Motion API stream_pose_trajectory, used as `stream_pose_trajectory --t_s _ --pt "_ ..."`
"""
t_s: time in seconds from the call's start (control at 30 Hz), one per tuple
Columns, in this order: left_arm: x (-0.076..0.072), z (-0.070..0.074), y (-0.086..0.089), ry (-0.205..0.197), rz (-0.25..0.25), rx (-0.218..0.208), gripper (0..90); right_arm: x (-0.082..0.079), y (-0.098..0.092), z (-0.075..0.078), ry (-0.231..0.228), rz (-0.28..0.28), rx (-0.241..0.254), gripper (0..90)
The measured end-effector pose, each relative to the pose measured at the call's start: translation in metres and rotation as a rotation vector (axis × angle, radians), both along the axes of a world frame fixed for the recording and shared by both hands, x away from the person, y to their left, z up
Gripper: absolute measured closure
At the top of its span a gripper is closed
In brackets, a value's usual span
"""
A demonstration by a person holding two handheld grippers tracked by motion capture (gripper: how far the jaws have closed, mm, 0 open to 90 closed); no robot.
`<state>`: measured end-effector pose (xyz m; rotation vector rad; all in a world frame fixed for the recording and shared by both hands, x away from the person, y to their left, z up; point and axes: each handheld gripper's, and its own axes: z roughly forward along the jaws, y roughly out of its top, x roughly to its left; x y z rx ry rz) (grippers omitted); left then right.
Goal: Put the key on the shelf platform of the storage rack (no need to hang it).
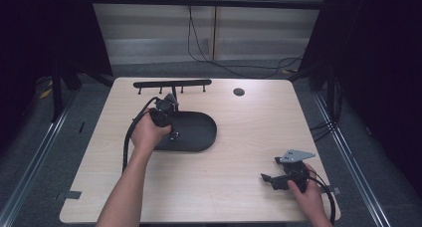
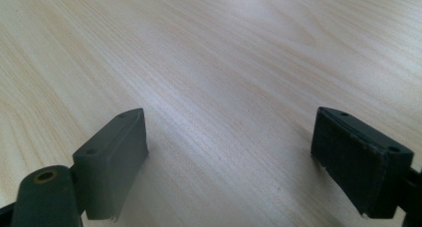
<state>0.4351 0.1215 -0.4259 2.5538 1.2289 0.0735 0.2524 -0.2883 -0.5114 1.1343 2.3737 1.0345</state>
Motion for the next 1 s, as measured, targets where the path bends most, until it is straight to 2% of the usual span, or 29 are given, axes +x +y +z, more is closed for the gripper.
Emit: stream_pose_trajectory --t_s 0.07,0.3,0.33,0.6,0.77,0.83,1.0 --pt "-0.0007 -0.0024 0.0002 0.003 0.016 -0.009 86.0 0.0 0.0 0.0 0.0 0.0 0.0 14.0" --pt "-0.0008 -0.0041 0.0028 0.006 0.005 -0.003 86.4 0.0 0.0 0.0 0.0 0.0 0.0 14.0" --pt "-0.0014 -0.0035 0.0028 0.018 0.007 -0.003 86.4 0.0 0.0 0.0 0.0 0.0 0.0 14.0" --pt "-0.0045 -0.0014 0.0034 0.001 0.011 -0.016 82.6 0.0 0.0 0.0 0.001 0.0 0.0 14.0" --pt "-0.0069 0.0005 0.0041 0.006 0.011 -0.015 78.5 0.0 0.0 0.0 0.0 0.0 0.0 14.0" --pt "-0.0073 0.0005 0.0041 -0.011 0.013 -0.019 75.9 0.0 0.0 0.0 0.001 0.0 0.0 14.0" --pt "-0.0091 0.002 0.005 -0.011 0.013 -0.026 71.8 0.0 0.0 0.0 0.0 0.0 0.0 14.0"
